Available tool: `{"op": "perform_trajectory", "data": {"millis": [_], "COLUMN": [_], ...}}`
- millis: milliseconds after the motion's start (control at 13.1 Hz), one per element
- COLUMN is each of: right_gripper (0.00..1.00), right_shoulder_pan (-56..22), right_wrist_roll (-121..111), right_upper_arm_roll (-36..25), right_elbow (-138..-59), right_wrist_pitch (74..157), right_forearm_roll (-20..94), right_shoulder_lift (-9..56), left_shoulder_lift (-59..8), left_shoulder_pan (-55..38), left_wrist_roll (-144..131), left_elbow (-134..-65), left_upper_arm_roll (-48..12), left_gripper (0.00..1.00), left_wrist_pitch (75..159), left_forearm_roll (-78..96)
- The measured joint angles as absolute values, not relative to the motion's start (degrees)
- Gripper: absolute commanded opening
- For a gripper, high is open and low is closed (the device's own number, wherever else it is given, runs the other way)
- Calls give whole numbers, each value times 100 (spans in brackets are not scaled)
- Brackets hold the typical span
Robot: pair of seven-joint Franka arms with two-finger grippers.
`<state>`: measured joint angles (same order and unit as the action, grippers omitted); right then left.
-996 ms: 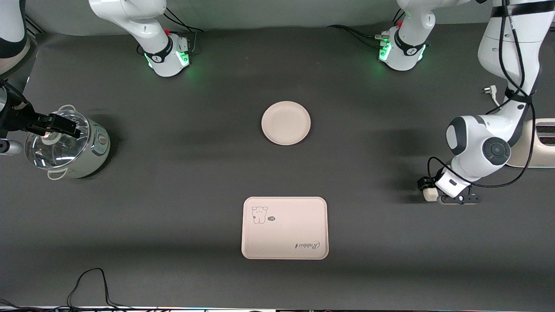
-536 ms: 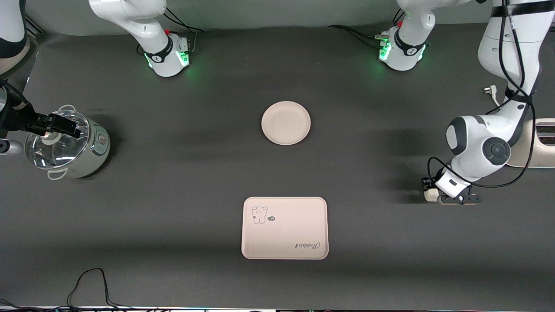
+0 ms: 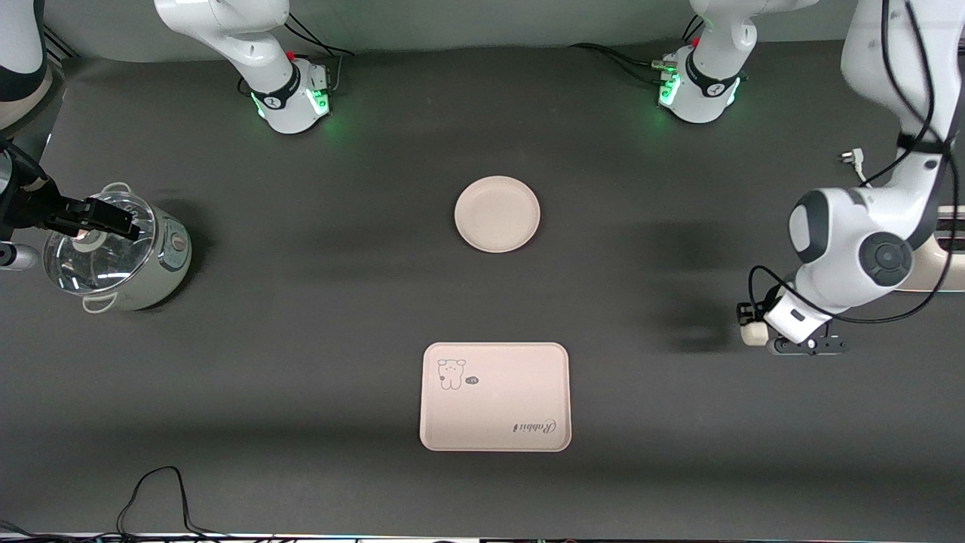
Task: Place bun in plate and plate on tray
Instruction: 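Close the left gripper on the bun and lift it, then carry the bun with the left gripper over the white plate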
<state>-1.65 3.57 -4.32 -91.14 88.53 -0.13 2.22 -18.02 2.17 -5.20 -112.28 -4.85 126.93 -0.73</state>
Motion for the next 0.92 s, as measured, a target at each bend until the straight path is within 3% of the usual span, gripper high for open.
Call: {"op": "perform_trajectory", "data": {"millis": [153, 306, 536, 919], "right_gripper": [100, 100, 100, 100], "right_shoulder_pan": [-164, -162, -161, -160], "right_wrist_roll": [357, 357, 357, 357], "right_upper_arm_roll": [-433, -434, -436, -436], "right_elbow": [-9116, -9117, -9120, -9125], "right_wrist_pitch": [8854, 8854, 8854, 8855], "right_forearm_roll": [-13, -13, -13, -13], "right_shoulder_lift": [222, 222, 222, 222], "left_shoulder_lift": [-1229, -854, -673, -806], "left_shoulder_pan": [-240, -747, -1364, -1661], "left_wrist_roll": [-1191, -1956, -3273, -4993], "left_elbow": [-10776, -10473, -10407, -10374], "left_upper_arm_roll": [-534, -619, -983, -2195], "left_gripper": [43, 43, 43, 43], "left_wrist_pitch": [11382, 10706, 10627, 10991], "left_forearm_roll": [86, 366, 480, 511]}}
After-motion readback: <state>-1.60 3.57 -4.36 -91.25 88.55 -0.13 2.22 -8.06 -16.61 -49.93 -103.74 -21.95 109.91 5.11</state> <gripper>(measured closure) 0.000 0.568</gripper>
